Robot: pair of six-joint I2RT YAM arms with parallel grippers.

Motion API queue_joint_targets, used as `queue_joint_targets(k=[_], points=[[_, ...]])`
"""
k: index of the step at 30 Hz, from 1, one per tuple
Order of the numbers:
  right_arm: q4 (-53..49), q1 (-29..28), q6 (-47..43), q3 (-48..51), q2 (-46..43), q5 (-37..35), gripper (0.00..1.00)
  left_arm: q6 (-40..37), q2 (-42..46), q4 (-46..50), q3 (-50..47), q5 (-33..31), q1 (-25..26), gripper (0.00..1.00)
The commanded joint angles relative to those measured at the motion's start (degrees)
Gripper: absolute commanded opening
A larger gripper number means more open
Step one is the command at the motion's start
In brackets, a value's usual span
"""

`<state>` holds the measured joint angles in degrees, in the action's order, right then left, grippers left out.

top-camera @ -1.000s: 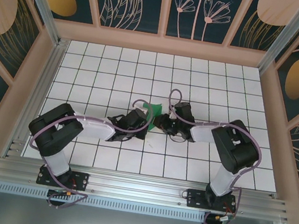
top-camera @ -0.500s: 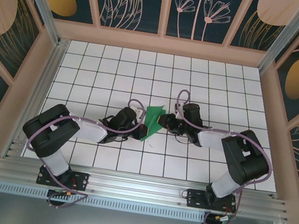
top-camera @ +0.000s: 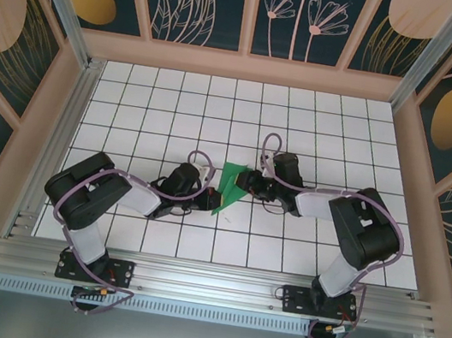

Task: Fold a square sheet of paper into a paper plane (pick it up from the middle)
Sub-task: Fourth fold the wing at the center of the table.

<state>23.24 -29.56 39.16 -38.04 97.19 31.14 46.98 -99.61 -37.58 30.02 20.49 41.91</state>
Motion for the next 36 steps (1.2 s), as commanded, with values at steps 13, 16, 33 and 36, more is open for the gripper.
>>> queue_joint_targets(k=[13, 16, 33, 36], points=[[-5.45, -1.15, -5.97, -5.61, 6.10, 0.33, 0.48, 10.18, -2.81, -12.16, -4.27, 3.05, -1.83, 0.00], [-7.49, -1.46, -6.76, -6.39, 6.80, -1.29, 0.55, 11.88, -3.45, -13.13, -4.35, 3.52, -2.10, 0.00], [-17.27, -5.02, -10.15, -9.83, 9.87, -11.05, 0.57, 19.37, -5.58, -17.85, -6.68, 3.82, -3.83, 0.00], [-17.74, -5.42, -9.98, -10.38, 10.40, -11.62, 0.58, 19.34, -6.32, -18.26, -6.22, 4.95, -3.77, 0.00]])
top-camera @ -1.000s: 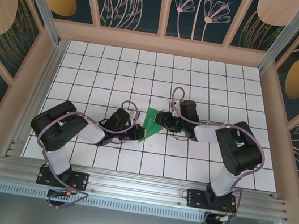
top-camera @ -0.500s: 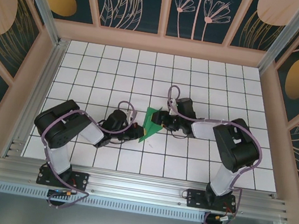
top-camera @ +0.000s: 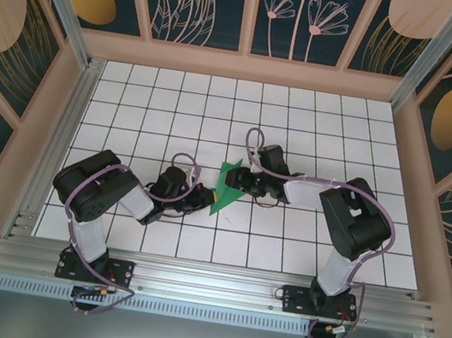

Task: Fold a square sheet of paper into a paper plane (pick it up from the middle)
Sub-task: Fourth fold the wing at the center of the table.

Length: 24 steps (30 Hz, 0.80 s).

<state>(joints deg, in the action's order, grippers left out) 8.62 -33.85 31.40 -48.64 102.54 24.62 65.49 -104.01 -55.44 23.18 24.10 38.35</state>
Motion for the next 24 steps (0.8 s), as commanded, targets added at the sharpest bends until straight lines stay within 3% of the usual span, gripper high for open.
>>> queue_joint_targets(k=[1, 15, 24], points=[[-3.25, -1.22, -2.22, 0.09, 5.20, -5.20, 0.58, 0.63, -2.16, -0.28, 1.02, 1.86, -0.26, 0.00], [8.52, 1.06, 0.71, 6.55, 3.72, 3.42, 0.50, -0.33, -3.22, -1.69, 3.71, 6.96, -0.25, 0.00], [9.04, 1.92, -0.85, 7.88, 1.26, 3.64, 0.51, 1.53, -5.85, -2.86, 3.71, 7.14, -0.25, 0.00]])
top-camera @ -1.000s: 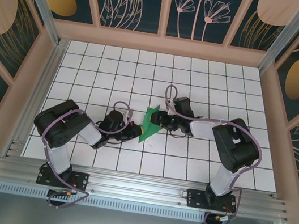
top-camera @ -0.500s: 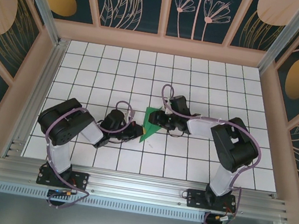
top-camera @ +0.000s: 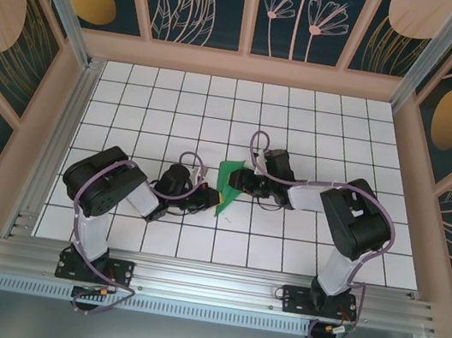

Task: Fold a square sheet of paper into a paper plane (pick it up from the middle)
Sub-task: Fourth fold the wing at the center of the table.

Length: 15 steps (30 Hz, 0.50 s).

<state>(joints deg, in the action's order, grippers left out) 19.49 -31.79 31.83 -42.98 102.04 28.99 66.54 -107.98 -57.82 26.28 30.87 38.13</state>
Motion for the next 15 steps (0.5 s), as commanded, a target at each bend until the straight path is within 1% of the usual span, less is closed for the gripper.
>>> queue_joint_targets(k=[1, 5, 11, 13, 15], points=[[-1.95, 0.06, -1.33, 2.06, 0.91, -0.46, 0.51, 0.45, -1.92, -0.30, 0.61, 0.31, 0.01, 0.00], [-4.24, 0.15, -2.12, -0.42, -4.03, -0.71, 0.52, -0.02, -1.96, 1.56, 0.66, -0.01, -0.02, 0.00], [-8.10, 0.06, -2.92, -1.93, -10.65, -4.78, 0.54, -0.36, -2.21, 2.81, 0.79, -0.29, -0.05, 0.00], [-9.00, -0.02, -3.01, -1.57, -10.87, -5.01, 0.53, -0.36, -2.27, 2.83, 0.87, -0.22, -0.05, 0.00], [-9.53, -0.24, -2.91, -1.24, -10.02, -5.00, 0.49, -0.27, -2.65, 2.81, 0.96, -0.05, 0.02, 0.00]])
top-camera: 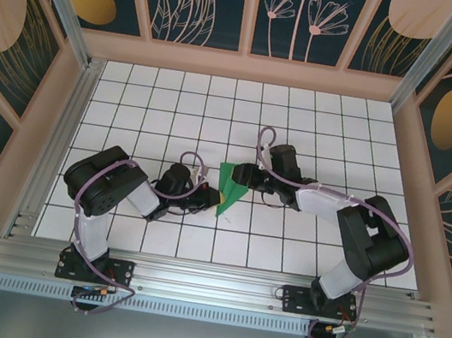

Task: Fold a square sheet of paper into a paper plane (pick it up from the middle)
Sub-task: Fourth fold the wing at the center of the table.

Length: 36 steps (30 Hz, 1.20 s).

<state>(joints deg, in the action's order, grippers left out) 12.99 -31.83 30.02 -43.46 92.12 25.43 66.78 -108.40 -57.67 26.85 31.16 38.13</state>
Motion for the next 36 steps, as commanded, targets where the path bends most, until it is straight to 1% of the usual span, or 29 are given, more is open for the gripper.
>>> queue_joint_targets(k=[1, 10, 17, 20, 21, 22, 26, 30, 36], points=[[-3.15, -0.45, -1.19, -0.75, 0.81, -1.12, 0.47, -0.36, -2.39, 2.48, 0.33, -0.22, 0.02, 0.00], [-2.32, -1.48, -1.36, -2.61, 6.96, 0.78, 0.39, 0.12, -2.78, 1.60, 0.04, -0.14, -0.05, 0.00], [-2.60, -1.51, -1.19, -2.69, 9.76, 1.08, 0.40, 0.11, -2.64, 1.12, -0.04, -0.07, 0.02, 0.00], [-4.34, -1.53, -1.36, -3.11, 10.70, -0.52, 0.41, 0.14, -2.20, 0.76, 0.02, 0.02, 0.02, 0.00], [-4.66, -1.53, -1.45, -3.10, 10.95, -0.96, 0.41, 0.18, -1.95, 0.68, -0.04, -0.01, -0.03, 0.01], [-5.22, -1.58, -1.61, -3.12, 11.13, -1.44, 0.41, 0.25, -1.67, 0.66, 0.02, 0.03, 0.01, 0.06], [-6.63, -1.59, -1.98, -3.01, 12.11, -2.99, 0.42, 0.29, -0.17, 0.59, 0.22, 0.13, 0.00, 0.16], [-7.71, -1.73, -2.42, -2.95, 12.86, -4.12, 0.43, 0.87, 1.34, 0.04, 0.18, 0.31, -0.02, 0.24], [-8.60, -1.77, -2.86, -3.07, 13.48, -5.17, 0.43, 0.73, 5.11, 2.12, -0.35, -0.80, -1.13, 0.30]])
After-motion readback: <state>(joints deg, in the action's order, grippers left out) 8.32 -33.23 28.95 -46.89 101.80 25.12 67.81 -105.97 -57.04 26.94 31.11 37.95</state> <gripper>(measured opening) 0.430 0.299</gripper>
